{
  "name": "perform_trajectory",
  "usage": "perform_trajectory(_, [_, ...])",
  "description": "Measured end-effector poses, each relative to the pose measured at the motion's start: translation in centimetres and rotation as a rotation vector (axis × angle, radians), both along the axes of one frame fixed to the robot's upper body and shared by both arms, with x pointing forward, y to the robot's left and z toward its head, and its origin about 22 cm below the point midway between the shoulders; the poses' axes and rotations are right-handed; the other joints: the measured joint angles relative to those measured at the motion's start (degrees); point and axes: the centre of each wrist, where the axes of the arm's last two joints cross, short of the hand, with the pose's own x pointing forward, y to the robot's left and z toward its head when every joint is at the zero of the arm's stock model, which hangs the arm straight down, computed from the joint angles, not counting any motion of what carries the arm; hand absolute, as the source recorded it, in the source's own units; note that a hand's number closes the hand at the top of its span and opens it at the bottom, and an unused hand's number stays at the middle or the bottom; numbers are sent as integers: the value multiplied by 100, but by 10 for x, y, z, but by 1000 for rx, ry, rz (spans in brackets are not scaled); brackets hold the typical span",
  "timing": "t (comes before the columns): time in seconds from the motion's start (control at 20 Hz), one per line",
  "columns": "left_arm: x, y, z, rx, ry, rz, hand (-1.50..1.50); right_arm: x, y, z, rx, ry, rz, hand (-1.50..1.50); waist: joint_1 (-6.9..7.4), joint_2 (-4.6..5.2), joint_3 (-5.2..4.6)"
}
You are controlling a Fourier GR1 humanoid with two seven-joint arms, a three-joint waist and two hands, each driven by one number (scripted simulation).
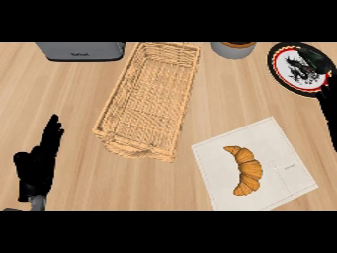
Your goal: Pick the croissant from the placemat and place it in the basket
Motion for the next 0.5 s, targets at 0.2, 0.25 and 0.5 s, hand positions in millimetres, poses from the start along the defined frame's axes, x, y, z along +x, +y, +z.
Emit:
perform_trajectory(0.2, [16, 9, 20, 13, -42, -8, 0, -10, -19, -5, -97, -26, 2, 150, -8, -78, -27])
perform_trajectory(0.25, [23, 12, 28, 20, -61, -10, 0, -14, -24, -9, -135, -40, 4, 150, -20, -87, -30])
perform_trajectory(0.5, [39, 12, 47, 5, -99, -48, 0, -18, 19, -23, -179, -285, 128, -150, -36, -119, -34])
